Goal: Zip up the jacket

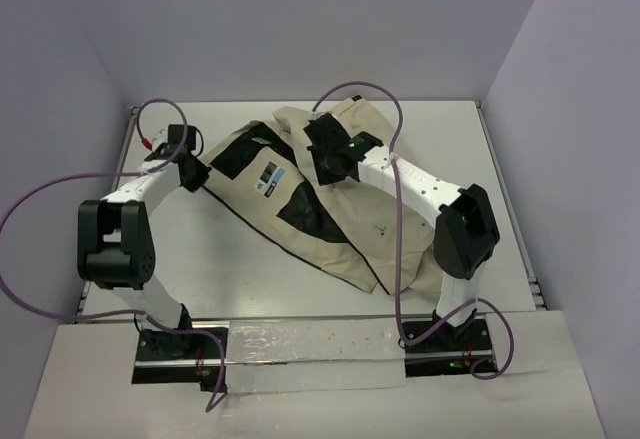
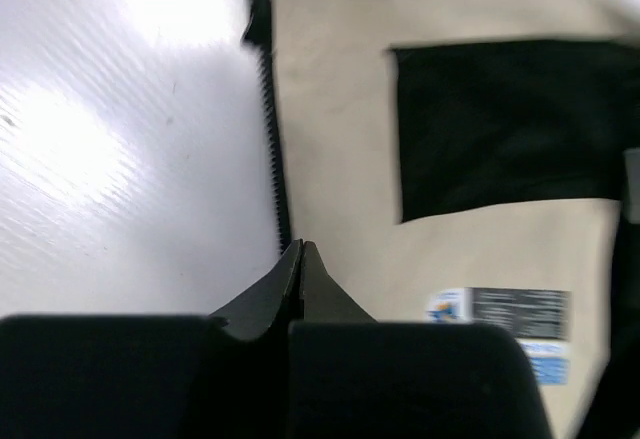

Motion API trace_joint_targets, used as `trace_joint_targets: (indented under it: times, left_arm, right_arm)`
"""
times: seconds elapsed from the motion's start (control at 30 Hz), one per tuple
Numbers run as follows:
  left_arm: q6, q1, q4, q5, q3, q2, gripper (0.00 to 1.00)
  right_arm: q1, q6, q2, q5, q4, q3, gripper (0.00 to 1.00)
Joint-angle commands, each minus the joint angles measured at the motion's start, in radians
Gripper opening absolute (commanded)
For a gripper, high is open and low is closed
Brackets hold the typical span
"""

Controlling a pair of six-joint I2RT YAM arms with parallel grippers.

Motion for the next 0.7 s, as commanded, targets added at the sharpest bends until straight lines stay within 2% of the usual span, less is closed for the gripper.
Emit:
trace_joint_targets:
  times: [0.0,0.17,0.3,0.4,0.47,0.57,0.67]
  left_arm:
    - [0.06,0.006,-0.074,-0.091,0.167,-0.177,0.0]
    - [0.219,0.009,-0.076,-0.083,0.298,-0.306,0.0]
    - [0.257,0.01,-0.155,0.007,0.34,-0.269,0.02]
    - [0.218,0.015,-0.192,0.017,0.32,-0.195,0.37]
    - [0.184,0.029,-0.208,0.014,0.302,-0.153,0.82]
    - [0.132,0.087,-0.125,0.095,0.223,-0.122,0.92]
    - [0.083,0.151,-0.021,0.214,0.135,-0.097,0.92]
  right_arm:
    - [-0.007,-0.016,-0.127,-0.013,-0.017,0.064,0.0]
    - [-0.01,-0.035,-0.226,-0.021,-0.028,0.05,0.0]
    - [-0.029,-0.018,-0.255,-0.027,-0.003,0.0,0.0]
    - [-0.052,-0.005,-0.24,-0.038,-0.003,-0.005,0.0]
    - [-0.052,-0.004,-0.241,-0.035,0.0,-0.015,0.0]
    - [-0.055,-0.003,-0.252,-0.042,0.005,-0.036,0.0]
    - [-0.055,-0.002,-0.262,-0.047,0.008,-0.049,0.0]
